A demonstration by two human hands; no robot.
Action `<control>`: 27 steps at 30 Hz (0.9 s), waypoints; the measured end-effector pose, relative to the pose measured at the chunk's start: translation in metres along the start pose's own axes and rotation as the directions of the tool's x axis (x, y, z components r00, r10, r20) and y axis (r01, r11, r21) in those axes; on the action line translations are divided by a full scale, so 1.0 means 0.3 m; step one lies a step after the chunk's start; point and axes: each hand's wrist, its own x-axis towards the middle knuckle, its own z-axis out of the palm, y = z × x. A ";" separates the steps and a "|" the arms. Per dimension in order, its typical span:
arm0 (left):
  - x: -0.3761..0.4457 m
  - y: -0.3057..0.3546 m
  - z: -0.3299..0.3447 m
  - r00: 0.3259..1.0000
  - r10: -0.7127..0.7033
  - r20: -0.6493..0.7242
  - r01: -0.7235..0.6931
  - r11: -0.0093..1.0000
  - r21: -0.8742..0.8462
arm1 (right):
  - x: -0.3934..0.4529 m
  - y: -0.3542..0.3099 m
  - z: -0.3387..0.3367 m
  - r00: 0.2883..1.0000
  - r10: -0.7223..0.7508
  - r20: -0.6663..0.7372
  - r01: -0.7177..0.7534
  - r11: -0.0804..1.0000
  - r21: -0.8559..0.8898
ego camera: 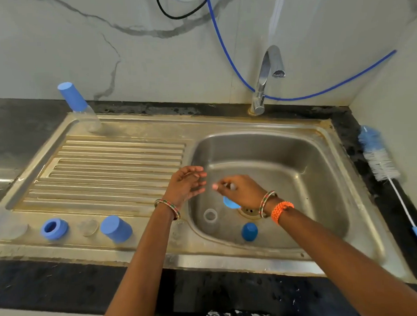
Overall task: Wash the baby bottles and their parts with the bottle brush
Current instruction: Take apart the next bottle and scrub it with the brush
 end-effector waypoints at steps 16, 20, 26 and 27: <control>-0.020 0.213 0.166 0.938 0.147 0.315 -0.048 0.953 -0.300 | 0.081 -0.233 -0.179 0.844 0.187 -0.502 0.089 0.875 0.476; -0.018 0.194 0.162 0.930 0.189 0.317 -0.109 0.961 -0.252 | 0.025 -0.217 -0.196 0.831 0.239 -0.502 0.096 0.828 0.552; -0.030 0.174 0.140 0.928 0.150 0.340 -0.117 0.986 -0.117 | -0.058 -0.200 -0.230 0.928 0.209 -0.309 0.084 0.689 0.720; -0.033 0.182 0.136 0.925 0.145 0.351 -0.122 0.989 -0.088 | -0.069 -0.202 -0.234 0.927 0.195 -0.320 0.104 0.687 0.719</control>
